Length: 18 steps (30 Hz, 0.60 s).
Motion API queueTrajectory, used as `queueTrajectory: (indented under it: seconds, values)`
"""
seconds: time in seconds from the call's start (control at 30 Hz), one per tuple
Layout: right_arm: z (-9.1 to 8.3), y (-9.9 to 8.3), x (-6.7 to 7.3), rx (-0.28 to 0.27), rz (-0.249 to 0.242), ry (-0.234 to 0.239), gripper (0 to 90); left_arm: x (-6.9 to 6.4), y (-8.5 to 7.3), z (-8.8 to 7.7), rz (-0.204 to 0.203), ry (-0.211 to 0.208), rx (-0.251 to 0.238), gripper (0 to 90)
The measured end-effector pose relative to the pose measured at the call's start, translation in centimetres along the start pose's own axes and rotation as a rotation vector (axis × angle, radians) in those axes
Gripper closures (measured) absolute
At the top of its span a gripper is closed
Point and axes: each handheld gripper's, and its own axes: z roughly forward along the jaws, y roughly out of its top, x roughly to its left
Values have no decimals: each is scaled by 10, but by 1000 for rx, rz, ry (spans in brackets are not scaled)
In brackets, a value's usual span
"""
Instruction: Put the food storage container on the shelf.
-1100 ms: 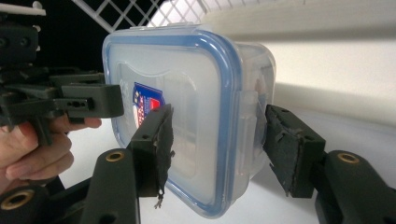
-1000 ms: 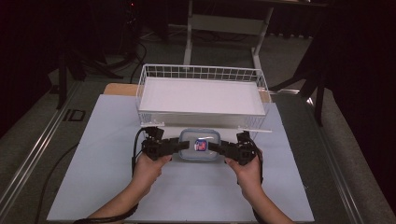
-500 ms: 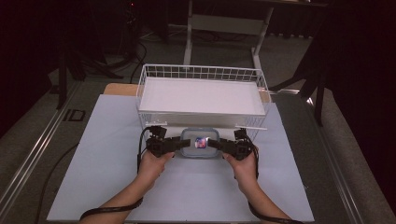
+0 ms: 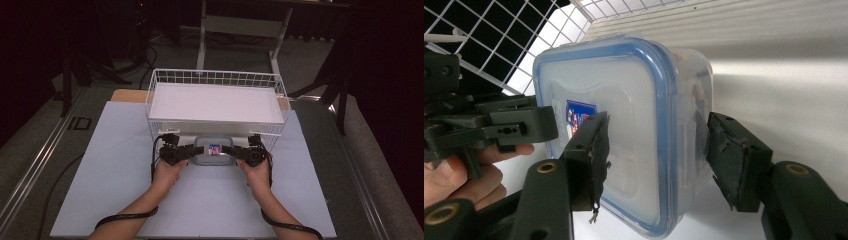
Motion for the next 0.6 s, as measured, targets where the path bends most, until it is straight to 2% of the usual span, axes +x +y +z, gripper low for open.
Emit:
queueTrajectory:
  seconds: [0.07, 0.2, 0.33, 0.5, 0.6]
  values:
    - [2, 0, -2, -7, -9, -2, 438, 2, 1, 1, 0, 4, 0, 497]
    - [5, 0, -4, -15, 10, 5, 437, 3, 3, 0, -5, 11, -10, 497]
    - [8, 3, -5, -24, 28, 10, 437, 6, 5, 1, -12, 3, -29, 497]
    - [9, 6, -8, -32, 44, 17, 436, 9, 9, 2, -13, -14, -27, 496]
    - [10, 7, -8, -35, 50, 21, 432, 11, 9, 3, -28, -23, -34, 496]
